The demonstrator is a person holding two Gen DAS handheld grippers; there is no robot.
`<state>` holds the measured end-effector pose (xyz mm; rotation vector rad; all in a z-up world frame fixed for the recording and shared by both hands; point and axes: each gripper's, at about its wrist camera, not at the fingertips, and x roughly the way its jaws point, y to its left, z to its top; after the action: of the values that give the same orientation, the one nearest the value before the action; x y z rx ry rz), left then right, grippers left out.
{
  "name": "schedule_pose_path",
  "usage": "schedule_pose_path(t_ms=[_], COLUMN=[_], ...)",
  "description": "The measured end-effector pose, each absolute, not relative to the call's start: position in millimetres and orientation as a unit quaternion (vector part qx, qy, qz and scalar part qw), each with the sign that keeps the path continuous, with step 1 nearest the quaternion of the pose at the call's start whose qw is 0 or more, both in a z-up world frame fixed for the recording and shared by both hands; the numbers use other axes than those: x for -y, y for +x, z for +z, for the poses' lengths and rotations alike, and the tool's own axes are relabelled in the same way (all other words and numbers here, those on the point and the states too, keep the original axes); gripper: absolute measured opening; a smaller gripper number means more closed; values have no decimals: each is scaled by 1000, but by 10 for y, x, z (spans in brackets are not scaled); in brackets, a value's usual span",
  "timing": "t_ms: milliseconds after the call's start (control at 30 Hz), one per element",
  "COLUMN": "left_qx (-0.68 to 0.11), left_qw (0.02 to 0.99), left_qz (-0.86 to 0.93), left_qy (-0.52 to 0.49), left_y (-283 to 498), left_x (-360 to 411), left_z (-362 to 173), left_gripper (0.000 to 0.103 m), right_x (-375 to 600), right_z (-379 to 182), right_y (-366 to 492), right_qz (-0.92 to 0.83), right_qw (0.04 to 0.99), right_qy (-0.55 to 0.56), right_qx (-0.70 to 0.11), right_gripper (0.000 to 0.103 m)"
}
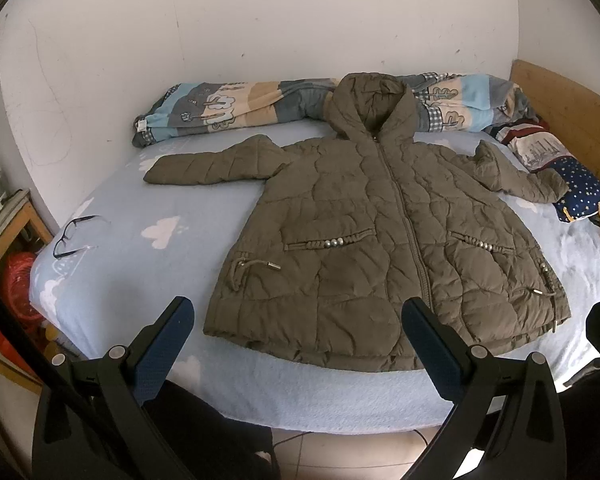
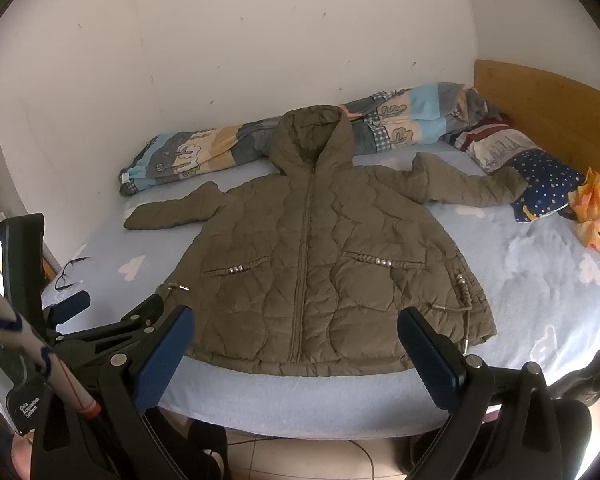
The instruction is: Fold large clothes
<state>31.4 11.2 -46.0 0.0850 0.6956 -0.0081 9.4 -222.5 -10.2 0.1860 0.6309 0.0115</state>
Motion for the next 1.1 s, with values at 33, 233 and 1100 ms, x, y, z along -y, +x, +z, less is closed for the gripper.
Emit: schedule_pose_path(t_ms=[33, 233, 1100], left_qx=[-342, -346, -379], left_qw=[939, 938, 922], left_qz=[-7, -12, -68], left_qy=[40, 37, 42], left_y=[309, 287, 3137], left_x=[-107, -116, 685], left_z=[-452, -435, -724], left_gripper=[103, 103, 103], right_x=[2229, 2251, 5091], right_z=[-104, -87, -209], right_y=[91, 97, 1531], right_qz=[6, 8, -172], right_qw=[946, 946, 892], right_qy=[92, 95, 284], right_qx=[-310, -311, -306], right_gripper=[103, 103, 103])
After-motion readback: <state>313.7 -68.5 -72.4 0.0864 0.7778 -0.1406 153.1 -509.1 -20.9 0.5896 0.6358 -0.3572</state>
